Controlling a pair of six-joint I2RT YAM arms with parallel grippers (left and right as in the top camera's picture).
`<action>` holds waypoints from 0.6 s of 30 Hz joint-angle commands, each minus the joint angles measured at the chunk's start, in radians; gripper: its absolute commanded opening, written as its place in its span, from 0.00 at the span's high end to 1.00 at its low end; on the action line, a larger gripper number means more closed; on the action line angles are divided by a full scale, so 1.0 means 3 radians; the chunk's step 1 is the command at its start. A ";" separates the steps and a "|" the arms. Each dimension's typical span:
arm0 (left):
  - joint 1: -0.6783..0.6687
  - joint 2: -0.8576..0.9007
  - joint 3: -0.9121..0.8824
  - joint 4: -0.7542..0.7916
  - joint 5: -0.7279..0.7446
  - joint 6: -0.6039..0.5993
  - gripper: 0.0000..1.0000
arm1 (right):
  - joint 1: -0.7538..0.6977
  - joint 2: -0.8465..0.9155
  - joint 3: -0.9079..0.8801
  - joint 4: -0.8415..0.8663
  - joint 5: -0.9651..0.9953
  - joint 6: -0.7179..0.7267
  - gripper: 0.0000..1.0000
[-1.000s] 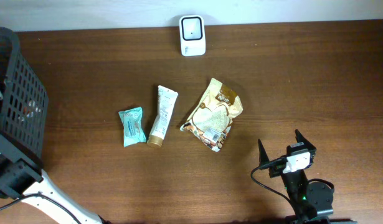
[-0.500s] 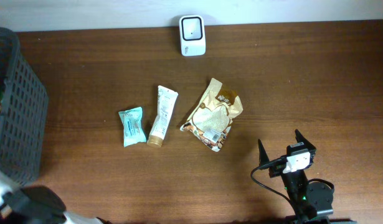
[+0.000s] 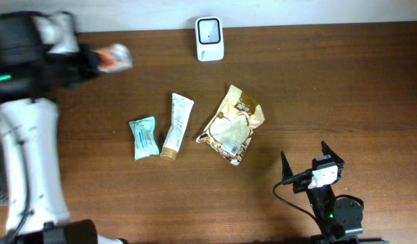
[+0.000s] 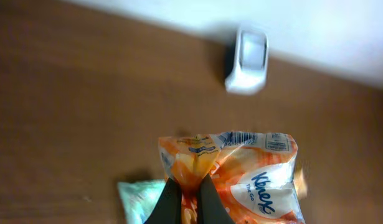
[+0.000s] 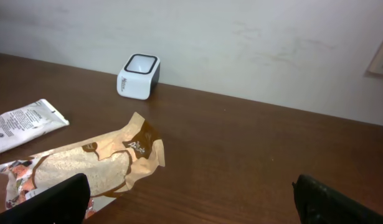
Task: Scan the item barcode
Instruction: 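Carry the orange packet to the table and release it above the bread bag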
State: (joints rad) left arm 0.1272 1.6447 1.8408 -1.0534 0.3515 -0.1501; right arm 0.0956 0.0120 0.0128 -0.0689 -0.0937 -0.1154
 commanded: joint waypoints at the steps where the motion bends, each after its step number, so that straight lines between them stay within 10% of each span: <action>1: -0.0600 0.0209 -0.0487 0.0261 -0.0418 0.0067 1.00 | 0.0029 -0.0015 -0.0024 -0.0010 0.0029 -0.0001 0.02; 14: -0.1586 0.1324 -0.1057 0.1523 -0.0439 -0.0649 1.00 | 0.0029 -0.0015 -0.0024 -0.0010 0.0029 -0.0001 0.02; 15: -0.1603 0.1363 -0.1057 0.1581 -0.0437 -0.0674 0.93 | 0.0029 -0.0015 -0.0024 -0.0010 0.0031 -0.0001 0.02; 18: -0.1640 0.1387 -0.1057 0.1673 -0.0439 -0.0671 0.21 | 0.0029 -0.0015 -0.0024 -0.0010 0.0031 -0.0001 0.02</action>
State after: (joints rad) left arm -0.3550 2.0510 1.5257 -0.5732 0.2268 -0.3164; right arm 0.0956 0.0120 0.0128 -0.0685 -0.0937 -0.1158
